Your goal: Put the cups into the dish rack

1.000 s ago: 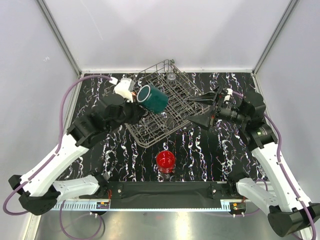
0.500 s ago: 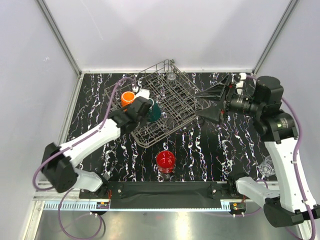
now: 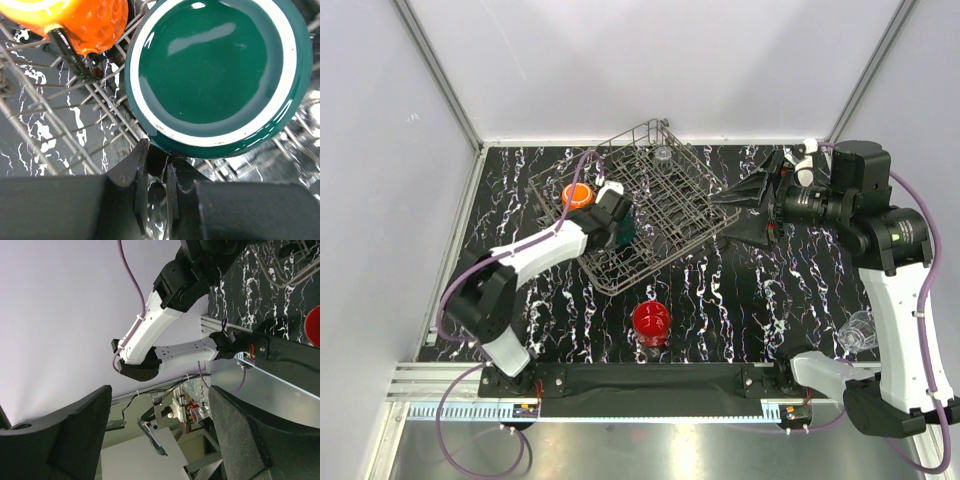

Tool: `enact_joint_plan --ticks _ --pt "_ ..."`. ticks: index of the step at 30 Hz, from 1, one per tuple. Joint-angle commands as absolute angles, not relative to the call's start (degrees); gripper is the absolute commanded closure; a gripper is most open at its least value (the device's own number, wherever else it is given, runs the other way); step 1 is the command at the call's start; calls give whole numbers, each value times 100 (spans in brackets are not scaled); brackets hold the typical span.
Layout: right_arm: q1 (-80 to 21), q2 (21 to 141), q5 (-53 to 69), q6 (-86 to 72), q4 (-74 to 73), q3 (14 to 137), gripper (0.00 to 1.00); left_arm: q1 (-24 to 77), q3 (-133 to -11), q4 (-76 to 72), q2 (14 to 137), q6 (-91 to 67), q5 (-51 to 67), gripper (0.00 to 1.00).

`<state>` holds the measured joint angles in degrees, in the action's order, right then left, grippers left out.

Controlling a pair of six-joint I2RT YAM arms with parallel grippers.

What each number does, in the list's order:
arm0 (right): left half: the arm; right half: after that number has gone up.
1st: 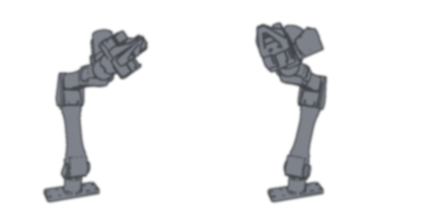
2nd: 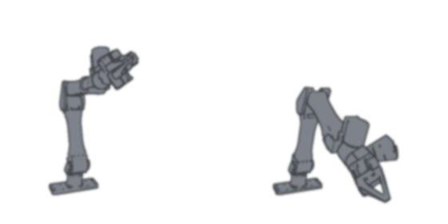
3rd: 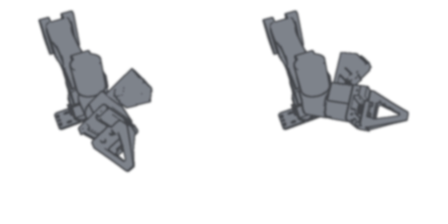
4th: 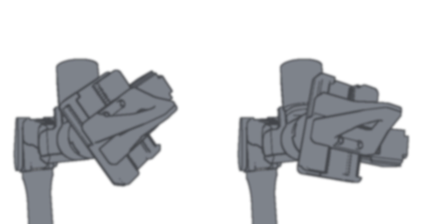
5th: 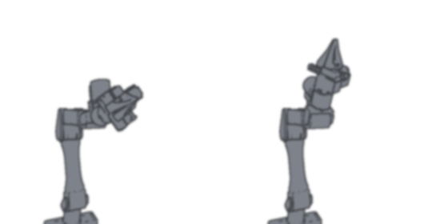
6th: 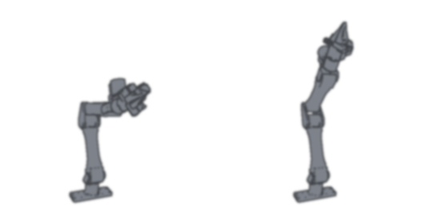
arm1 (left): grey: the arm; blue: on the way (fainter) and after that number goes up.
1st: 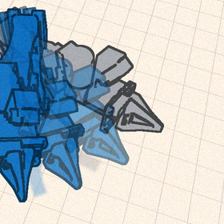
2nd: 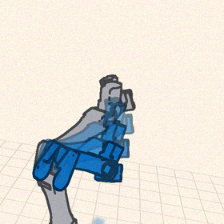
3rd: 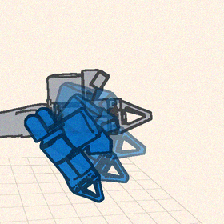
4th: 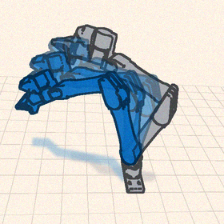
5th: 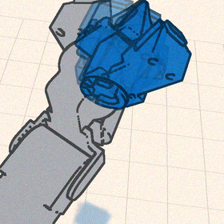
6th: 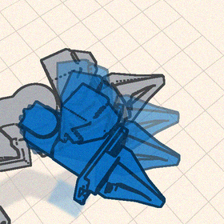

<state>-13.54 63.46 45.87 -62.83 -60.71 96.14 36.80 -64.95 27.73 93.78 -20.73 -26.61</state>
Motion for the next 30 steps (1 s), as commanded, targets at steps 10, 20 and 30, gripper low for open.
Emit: enact_joint_plan --ticks 10,20,30 --pt "-1327 6671 4755 -5845 -6381 10072 14 3612 -7066 2434 9975 -2232 -2619 100" --pt "-1327 6636 4781 -5968 -6197 9967 14 3533 -7208 3191 10231 -2558 -2479 52" --pt "-1327 6126 4702 -6670 -5415 9063 14 3533 -6943 3392 9467 -2566 -2321 26"
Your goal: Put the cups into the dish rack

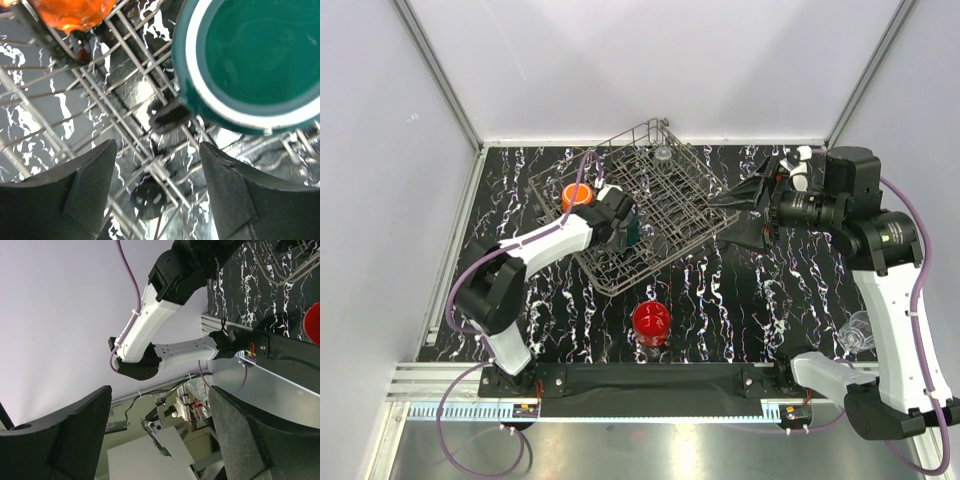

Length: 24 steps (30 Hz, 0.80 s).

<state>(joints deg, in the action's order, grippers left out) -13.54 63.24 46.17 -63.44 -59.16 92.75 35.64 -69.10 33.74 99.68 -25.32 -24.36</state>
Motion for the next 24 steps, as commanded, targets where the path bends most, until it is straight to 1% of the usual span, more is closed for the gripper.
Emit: enact_joint_plan --ticks 1,2,4,6,10,15,16,21,22,24 --pt "-1327 6091 4702 -6714 -5301 8992 14 3533 -7013 3471 9388 -2558 -2251 24" --pt "-1327 6030 4685 -6758 -5248 8922 15 3533 -7040 3620 9248 -2532 -2102 23" --pt "-1327 5968 4650 -6864 -5177 8728 15 3533 -7058 3717 9045 -2522 -1926 16" --pt "-1327 5889 4579 -6908 -5142 8562 15 3533 -7005 3692 8580 -2549 -1671 8" --pt "-1327 5757 4316 -6856 -5343 8359 15 3533 -6917 3709 7727 -2549 -1206 3" --pt "-1327 5555 3850 -6855 -5590 8025 14 3507 -6821 3911 6586 -2443 -783 1" --pt "-1318 5520 3780 -6882 -5625 7981 14 3489 -6742 3920 6409 -2478 -504 1" --pt "-1327 5362 3709 -6961 -5563 7665 14 3278 -6504 4280 5775 -3348 526 1" --pt "-1318 5370 3700 -6917 -5659 7629 14 3278 -6426 4289 5635 -3401 797 1" --pt "-1327 5396 3552 -6724 -5983 7646 14 3278 -6407 4394 5494 -3454 940 1"
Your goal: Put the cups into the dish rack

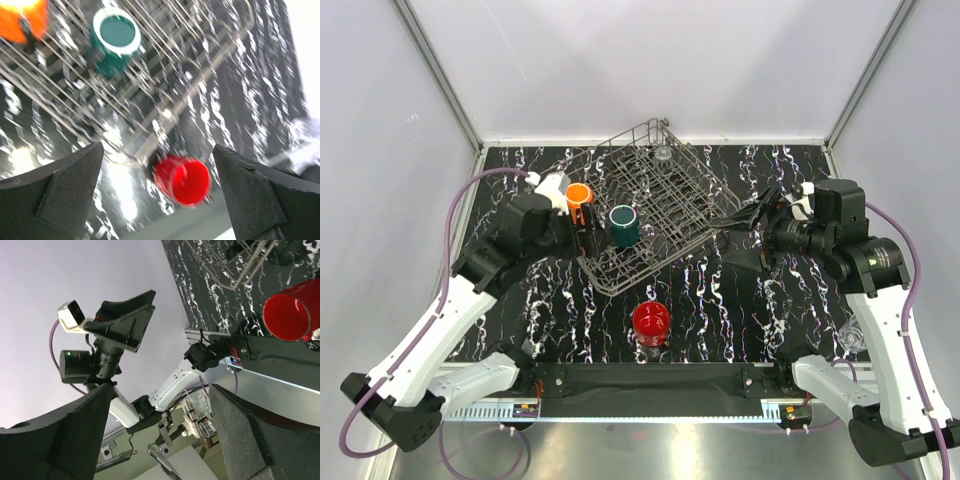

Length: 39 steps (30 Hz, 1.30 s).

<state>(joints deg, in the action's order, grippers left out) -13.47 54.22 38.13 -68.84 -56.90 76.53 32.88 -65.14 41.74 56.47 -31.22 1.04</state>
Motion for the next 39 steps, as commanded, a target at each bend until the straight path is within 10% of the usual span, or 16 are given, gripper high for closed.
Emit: enact_joint_plan --ticks 1,17,39 --pt "-1327 5414 3464 -6663 -6090 7638 14 3278 -6433 4464 5441 -3428 975 1" --pt "-1493 6063 2523 -5784 -6574 7031 25 3278 -6960 6204 4044 -3270 1073 1" --pt "-5517 9570 606 -5116 -6838 9175 29 3278 -7189 6917 3050 -3788 598 1"
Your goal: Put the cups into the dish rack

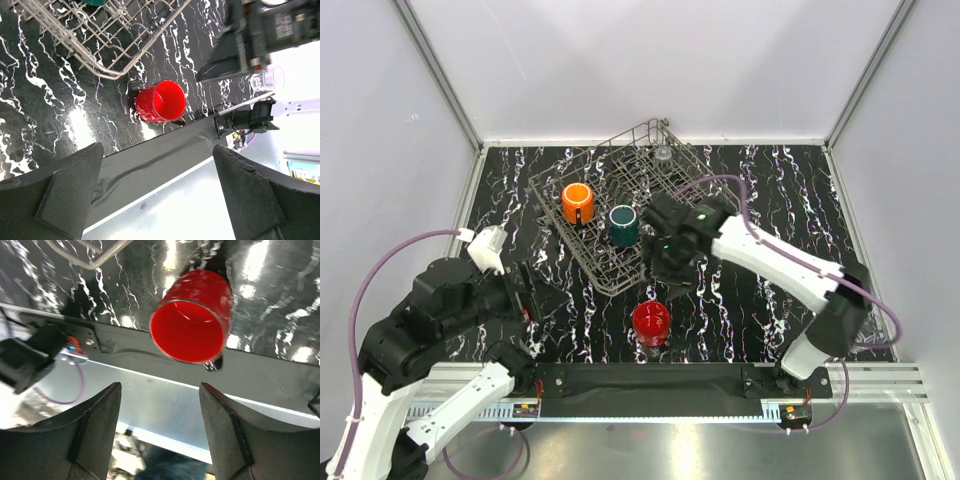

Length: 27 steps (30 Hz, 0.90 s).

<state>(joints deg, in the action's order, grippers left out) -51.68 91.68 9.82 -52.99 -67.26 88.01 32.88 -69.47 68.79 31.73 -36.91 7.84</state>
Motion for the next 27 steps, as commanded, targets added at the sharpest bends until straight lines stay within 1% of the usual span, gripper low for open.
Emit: enact_joint_plan --ticks 1,5,8,15,21,22,25,26,27 --pt "-5633 9719 615 -5080 -6812 9263 29 3278 -7198 6960 3015 -3814 528 1" --pt "-6046 10527 414 -5027 -6908 9737 29 3278 -7242 7005 2988 -3867 518 1" --pt "-6310 10898 133 -5027 -7075 9931 29 3278 -7321 7057 3015 -3867 545 1" --pt "-6627 11285 -141 -4966 -6900 9677 31 3278 -7462 7207 3006 -3823 448 1" --pt "-6715 11408 -176 -4975 -6636 9361 40 3278 -7541 7312 2997 -3771 501 1" --pt "-6715 11443 -176 -4983 -6618 9343 45 3278 -7576 7382 2997 -3736 457 1" --pt "-6741 11470 -202 -4983 -6592 9255 51 3278 -7690 7462 3015 -3709 404 1" --pt "-6741 11470 -228 -4983 -6583 9203 55 3278 -7708 7462 3015 -3709 413 1" --pt "-6741 11461 -246 -4975 -6557 9185 57 3278 -7734 7462 3015 -3709 404 1"
